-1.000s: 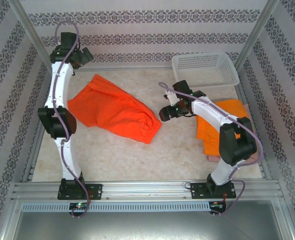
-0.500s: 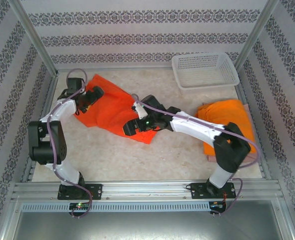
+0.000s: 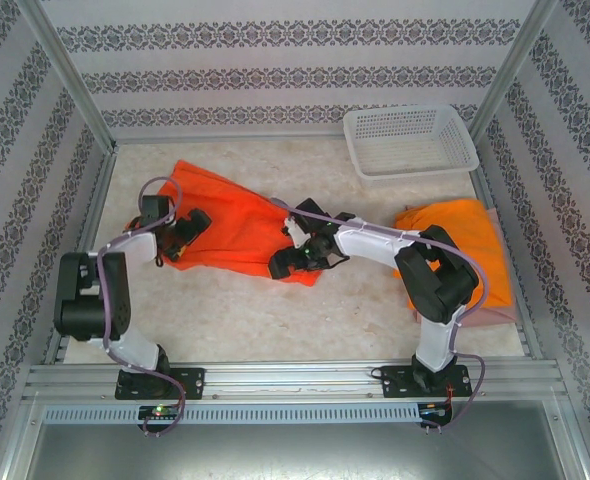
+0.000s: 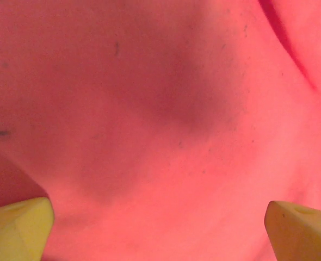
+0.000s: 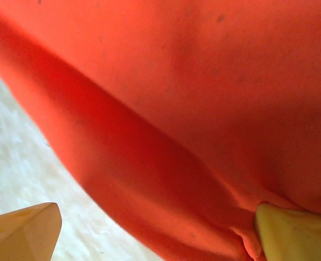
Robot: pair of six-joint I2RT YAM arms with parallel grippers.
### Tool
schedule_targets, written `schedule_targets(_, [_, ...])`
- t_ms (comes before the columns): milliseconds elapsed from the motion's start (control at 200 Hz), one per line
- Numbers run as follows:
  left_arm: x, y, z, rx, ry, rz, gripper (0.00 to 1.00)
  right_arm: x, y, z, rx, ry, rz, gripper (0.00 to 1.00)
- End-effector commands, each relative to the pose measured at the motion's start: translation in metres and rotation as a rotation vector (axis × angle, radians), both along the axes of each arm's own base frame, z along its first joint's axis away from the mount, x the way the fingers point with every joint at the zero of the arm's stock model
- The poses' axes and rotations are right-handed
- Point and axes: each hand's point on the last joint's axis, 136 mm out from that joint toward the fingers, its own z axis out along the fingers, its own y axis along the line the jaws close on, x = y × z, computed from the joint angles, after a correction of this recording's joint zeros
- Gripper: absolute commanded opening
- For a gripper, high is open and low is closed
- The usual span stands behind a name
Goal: Fold and stack the shorts
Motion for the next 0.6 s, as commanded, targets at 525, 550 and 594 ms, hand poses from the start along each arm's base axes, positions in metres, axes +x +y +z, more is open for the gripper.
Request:
schedule_targets(525, [-0.039,-0.029,0.09,0.005,-0.126,-0.058,1.0,0.034,-0.042,0.081,0.048,-0.219,0.011,0.94])
schedule_targets(550, [-0.032,-0.033,0.087,-0.015,-0.121,-0.069,1.0,0.034,-0.039,0.086,0.071,-0.226,0.002,0.95])
schedule_targets(594, [-0.021,-0.039,0.08,-0.045,-0.12,-0.087,1.0,0.034,-0.034,0.093,0.104,-0.239,-0.012,0.95])
